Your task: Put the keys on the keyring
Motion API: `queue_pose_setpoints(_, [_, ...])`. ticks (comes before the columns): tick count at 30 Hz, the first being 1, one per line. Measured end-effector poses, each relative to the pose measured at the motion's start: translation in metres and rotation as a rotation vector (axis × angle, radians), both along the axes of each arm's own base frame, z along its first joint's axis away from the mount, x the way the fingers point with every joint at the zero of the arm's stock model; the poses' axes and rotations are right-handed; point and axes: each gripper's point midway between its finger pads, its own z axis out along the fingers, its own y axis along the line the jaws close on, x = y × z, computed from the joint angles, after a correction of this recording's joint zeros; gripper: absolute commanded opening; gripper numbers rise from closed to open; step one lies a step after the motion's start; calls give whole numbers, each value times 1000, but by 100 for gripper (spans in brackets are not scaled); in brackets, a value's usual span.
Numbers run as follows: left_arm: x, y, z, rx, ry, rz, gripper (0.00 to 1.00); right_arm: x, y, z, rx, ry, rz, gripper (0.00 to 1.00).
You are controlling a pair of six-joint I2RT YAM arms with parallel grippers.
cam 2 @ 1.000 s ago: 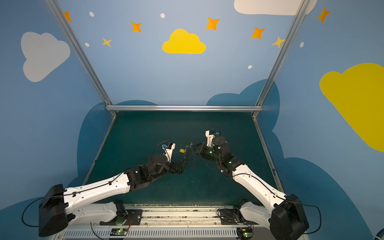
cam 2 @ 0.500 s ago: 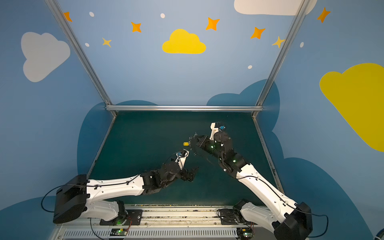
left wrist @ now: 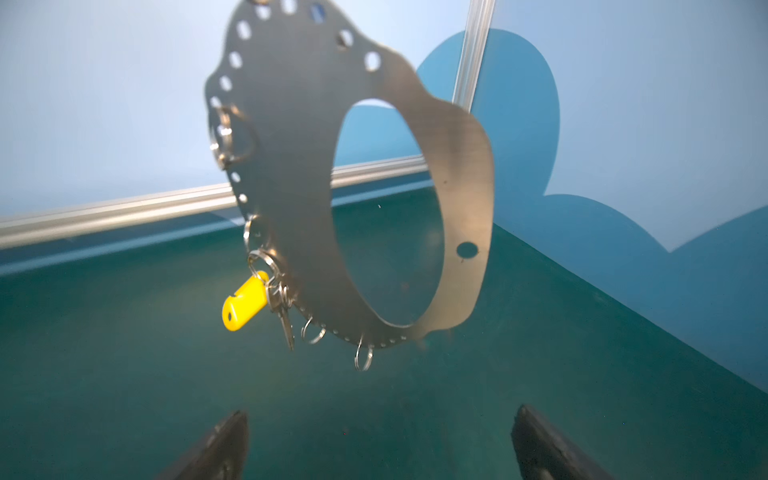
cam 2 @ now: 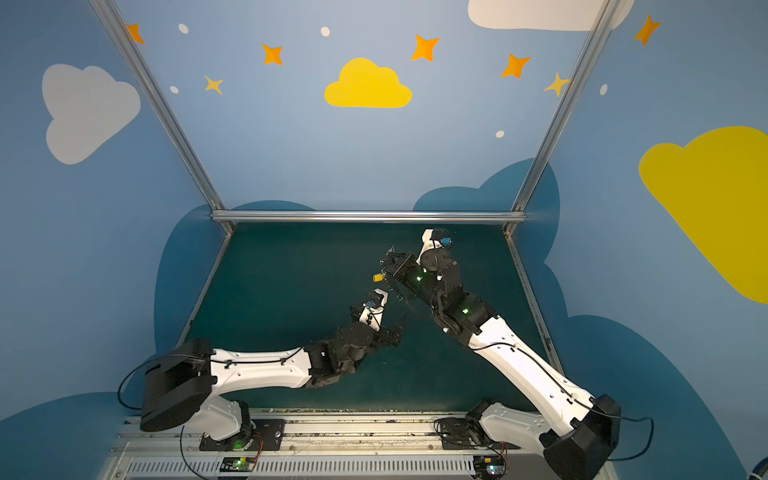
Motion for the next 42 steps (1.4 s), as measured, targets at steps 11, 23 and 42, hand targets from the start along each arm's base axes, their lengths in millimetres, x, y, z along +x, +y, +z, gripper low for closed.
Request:
queue_pose_setpoints(11, [49,-16,27,41,-203,283,94,6,9,10,44,7,-30,0])
queue_pose_setpoints(23, [55,60,42,32,-133,347,4,1,-4,7,58,6,-62,0])
queue_pose_setpoints(42, [-4,114,45,285,309,-65,4,-26,-76,-63,6,69,-141,52])
